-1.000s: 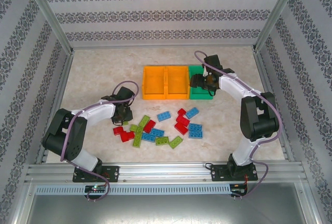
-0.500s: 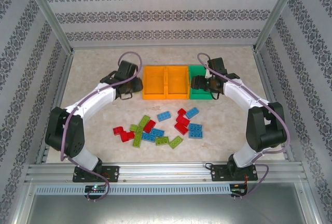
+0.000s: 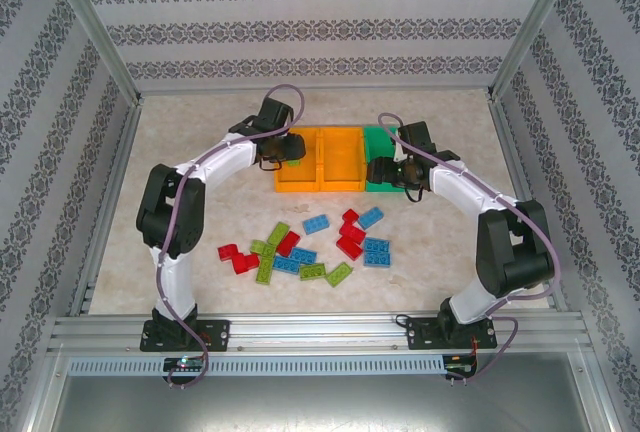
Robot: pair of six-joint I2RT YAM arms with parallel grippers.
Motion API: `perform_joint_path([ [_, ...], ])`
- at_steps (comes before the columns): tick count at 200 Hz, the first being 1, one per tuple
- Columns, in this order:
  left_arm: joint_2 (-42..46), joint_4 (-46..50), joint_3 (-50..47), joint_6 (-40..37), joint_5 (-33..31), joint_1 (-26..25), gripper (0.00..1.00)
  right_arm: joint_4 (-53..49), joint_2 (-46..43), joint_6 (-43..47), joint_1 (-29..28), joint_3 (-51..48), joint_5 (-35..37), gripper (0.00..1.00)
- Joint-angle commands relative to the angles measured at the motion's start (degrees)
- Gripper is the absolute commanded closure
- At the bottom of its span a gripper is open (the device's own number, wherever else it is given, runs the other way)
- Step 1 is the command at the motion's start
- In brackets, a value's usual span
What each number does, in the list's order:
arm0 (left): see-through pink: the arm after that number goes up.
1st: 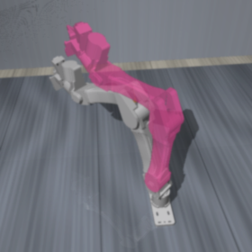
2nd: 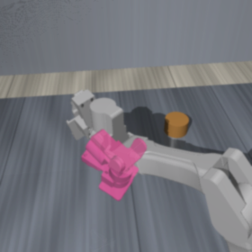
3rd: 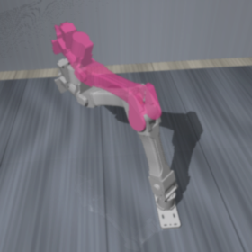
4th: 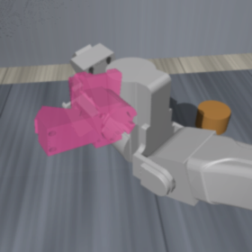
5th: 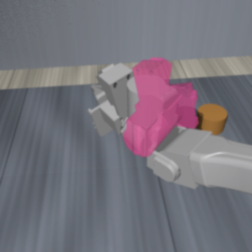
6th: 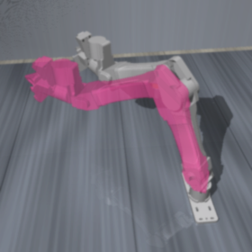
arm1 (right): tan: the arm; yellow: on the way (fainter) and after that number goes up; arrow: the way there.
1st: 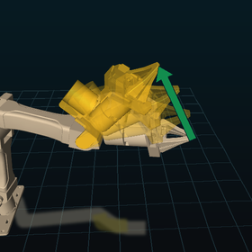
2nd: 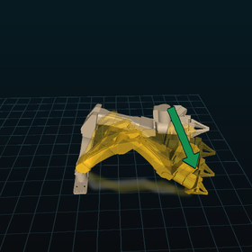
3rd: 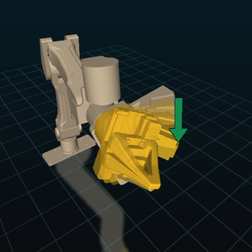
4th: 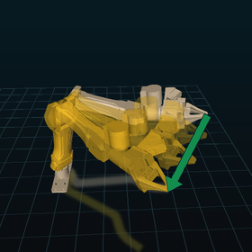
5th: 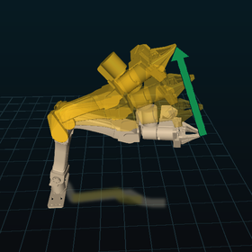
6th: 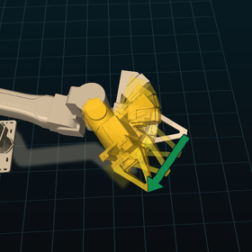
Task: Sort the legos into containers by color
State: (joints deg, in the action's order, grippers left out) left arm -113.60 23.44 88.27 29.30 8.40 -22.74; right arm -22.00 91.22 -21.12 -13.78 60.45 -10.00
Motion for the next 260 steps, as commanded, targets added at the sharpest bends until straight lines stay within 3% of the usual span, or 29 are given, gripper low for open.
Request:
perform_joint_path([
  [1,0.33,2.3,2.26,-0.73,0.16,-1.22,0.42,0.25,-2.36,0.0,-0.7,-0.9,-0.52,0.23],
  [25,2.19,2.79,1.17,-1.64,-1.91,-2.71,0.27,-0.02,-2.73,0.73,-0.68,-1.33,0.42,0.22],
  [56,6.38,3.71,-2.03,-3.43,-6.93,-5.36,0.2,0.59,-5.21,2.73,-1.86,-2.54,-1.13,0.18],
  [93,15.64,-0.91,-13.23,0.81,-11.05,-5.39,0.08,-3.0,-7.92,4.61,-12.81,-2.32,2.8,0.17],
  [112,20.61,-0.29,-18.4,2.56,-16.49,-5.25,0.0,-3.61,-6.9,2.15,-19.68,-2.86,5.33,0.15],
  [143,26.66,4.69,-24.55,1.41,-23.31,-4.17,0.0,-3.27,-1.46,-1.29,-28.51,-1.56,8.05,0.13],
  [175,32.51,7.74,-30.09,2.06,-25.99,-2.07,0.0,-4.78,5.23,-2.43,-34.62,3.24,11.98,0.09],
  [260,39.48,7.85,-36.58,3.2,-25.57,0.01,0.0,-6.38,13.98,-3.07,-35.26,7.96,13.25,0.11],
])
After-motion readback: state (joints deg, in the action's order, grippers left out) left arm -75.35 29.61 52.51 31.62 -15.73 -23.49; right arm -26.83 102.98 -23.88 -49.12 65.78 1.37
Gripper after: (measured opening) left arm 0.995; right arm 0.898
